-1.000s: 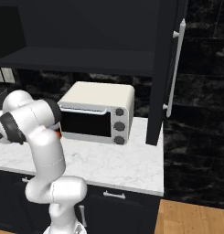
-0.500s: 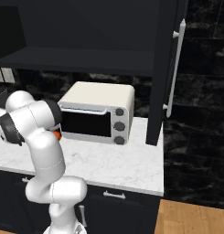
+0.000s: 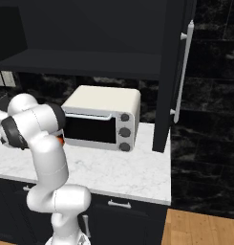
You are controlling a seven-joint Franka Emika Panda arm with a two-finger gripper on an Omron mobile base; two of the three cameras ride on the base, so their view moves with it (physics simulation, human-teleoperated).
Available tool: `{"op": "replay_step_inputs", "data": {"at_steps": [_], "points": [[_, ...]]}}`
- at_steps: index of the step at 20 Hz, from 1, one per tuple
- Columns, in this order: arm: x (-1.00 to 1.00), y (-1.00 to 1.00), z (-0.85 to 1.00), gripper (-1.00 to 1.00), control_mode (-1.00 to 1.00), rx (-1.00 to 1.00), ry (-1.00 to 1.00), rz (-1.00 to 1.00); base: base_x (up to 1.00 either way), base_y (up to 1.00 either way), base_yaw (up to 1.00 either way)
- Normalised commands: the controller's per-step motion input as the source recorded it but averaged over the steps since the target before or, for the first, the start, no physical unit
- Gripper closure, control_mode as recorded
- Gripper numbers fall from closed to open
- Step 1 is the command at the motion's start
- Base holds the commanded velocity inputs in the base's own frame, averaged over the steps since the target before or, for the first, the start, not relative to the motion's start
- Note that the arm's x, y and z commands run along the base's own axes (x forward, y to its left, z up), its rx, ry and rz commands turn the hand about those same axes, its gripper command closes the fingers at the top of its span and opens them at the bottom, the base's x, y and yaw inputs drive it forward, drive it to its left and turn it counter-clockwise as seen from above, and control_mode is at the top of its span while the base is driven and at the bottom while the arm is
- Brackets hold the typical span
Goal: Pick the kettle from the counter and place it on the tray. Then pick the mug from the cabinet and place it on the tray. Then close the cabinet doors.
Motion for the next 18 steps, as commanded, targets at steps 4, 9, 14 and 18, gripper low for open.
{"op": "replay_step_inputs", "data": {"at_steps": [4, 9, 14, 18], "points": [[0.03, 0.00, -0.09, -1.00, -1.00, 0.02, -0.04, 0.00, 0.00, 0.00, 0.00], [-0.01, 0.06, -0.16, -1.00, -1.00, 0.00, -0.04, 0.00, 0.00, 0.00, 0.00], [-0.03, 0.13, -0.13, -1.00, -1.00, 0.00, -0.08, -0.01, 0.00, 0.00, 0.00], [-0.14, 0.07, -0.04, -1.00, -1.00, 0.00, -0.12, -0.02, 0.00, 0.00, 0.00]]}}
